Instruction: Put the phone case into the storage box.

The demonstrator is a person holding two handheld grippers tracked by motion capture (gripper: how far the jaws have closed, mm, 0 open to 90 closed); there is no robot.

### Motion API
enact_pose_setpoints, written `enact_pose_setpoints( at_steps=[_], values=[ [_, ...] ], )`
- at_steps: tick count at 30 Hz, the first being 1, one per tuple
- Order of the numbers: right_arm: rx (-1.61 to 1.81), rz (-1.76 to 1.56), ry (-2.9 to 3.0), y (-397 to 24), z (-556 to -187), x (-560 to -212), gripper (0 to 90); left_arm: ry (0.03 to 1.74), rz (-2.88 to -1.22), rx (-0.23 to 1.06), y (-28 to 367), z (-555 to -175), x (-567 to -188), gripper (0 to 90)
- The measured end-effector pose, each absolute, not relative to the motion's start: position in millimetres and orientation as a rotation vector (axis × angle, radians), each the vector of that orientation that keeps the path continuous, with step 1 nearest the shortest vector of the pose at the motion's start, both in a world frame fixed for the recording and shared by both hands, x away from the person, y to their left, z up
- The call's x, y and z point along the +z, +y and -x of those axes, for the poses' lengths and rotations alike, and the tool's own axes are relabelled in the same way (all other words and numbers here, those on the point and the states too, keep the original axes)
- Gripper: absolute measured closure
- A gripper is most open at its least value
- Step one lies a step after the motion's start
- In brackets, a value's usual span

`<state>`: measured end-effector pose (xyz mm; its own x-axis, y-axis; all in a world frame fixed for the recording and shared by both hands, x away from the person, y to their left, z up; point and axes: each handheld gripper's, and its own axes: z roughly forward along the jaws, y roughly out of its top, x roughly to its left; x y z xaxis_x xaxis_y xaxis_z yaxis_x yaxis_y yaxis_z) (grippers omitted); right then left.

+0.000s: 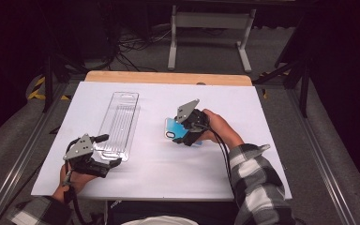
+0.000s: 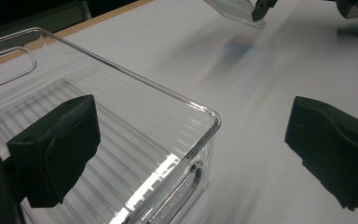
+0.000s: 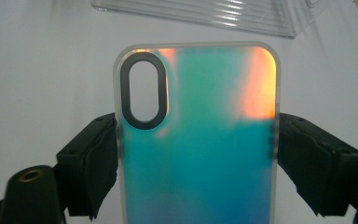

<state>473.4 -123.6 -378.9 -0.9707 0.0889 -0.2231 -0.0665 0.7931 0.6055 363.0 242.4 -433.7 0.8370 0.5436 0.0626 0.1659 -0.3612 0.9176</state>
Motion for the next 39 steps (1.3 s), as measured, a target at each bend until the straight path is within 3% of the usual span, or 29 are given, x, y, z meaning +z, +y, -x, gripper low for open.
enact_pose_setpoints(
  at_steps=[39],
  values=[
    [1.247,-0.356,2.383,-161,-440,-367,17.3,0.541,-1.909,0.449,243,-363,-433,4.0]
  ],
)
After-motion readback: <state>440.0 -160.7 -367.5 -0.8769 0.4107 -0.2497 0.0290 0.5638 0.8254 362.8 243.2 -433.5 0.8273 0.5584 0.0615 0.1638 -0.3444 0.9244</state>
